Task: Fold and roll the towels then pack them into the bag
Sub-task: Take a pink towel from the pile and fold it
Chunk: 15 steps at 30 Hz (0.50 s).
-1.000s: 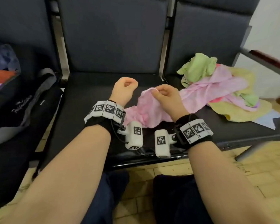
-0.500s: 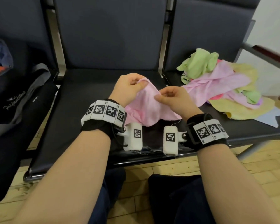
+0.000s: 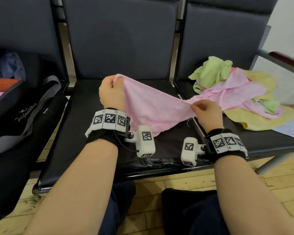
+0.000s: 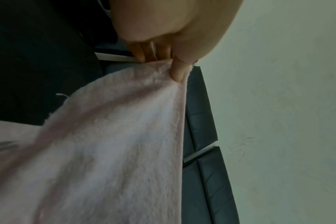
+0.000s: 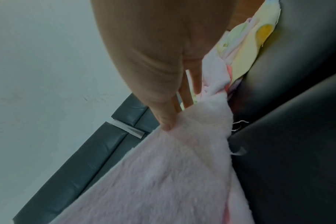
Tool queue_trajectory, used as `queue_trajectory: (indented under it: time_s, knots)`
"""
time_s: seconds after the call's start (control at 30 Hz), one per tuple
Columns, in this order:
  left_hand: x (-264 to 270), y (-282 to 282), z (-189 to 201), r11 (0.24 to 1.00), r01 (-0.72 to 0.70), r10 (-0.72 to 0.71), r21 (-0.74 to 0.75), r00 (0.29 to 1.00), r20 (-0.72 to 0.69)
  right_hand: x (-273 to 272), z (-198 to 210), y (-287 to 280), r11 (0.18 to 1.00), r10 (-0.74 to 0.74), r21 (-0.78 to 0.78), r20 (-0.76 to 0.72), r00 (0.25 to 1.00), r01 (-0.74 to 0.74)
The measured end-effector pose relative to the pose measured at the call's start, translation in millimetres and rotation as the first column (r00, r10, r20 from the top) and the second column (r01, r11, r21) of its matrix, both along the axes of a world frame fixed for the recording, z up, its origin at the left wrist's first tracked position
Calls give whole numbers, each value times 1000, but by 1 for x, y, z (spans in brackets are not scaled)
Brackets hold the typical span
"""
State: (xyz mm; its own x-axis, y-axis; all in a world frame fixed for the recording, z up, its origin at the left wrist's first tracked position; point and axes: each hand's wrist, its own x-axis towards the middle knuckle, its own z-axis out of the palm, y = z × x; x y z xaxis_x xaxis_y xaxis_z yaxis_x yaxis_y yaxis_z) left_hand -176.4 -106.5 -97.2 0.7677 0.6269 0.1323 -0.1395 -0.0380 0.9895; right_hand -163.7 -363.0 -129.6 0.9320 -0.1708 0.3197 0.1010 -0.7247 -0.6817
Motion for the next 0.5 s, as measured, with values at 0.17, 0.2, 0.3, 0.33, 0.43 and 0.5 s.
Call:
queue_trajectory:
  time_s: [0.17,0.2,0.3,0.33,0.43,0.5]
  knots:
    - [5,-3,-4,988,54,-52,147,999,-16,-2,17,20,982,160,105,4,987,-160]
    - [2,-8,-1,975,131,-138,179,990,27,-5,26,28,963,228,141,39,973,-231]
    - [-6,-23,4,884,342,-383,318,920,77,-16,47,47,888,358,242,170,918,-392]
    - [-6,-26,4,848,419,-460,325,886,58,-19,50,51,860,388,276,192,902,-429]
    - [-12,-31,4,700,680,-694,216,720,-16,-23,48,56,805,473,296,203,857,-514]
    - [-15,-31,4,624,764,-772,164,635,-18,-21,47,56,797,478,304,211,852,-522]
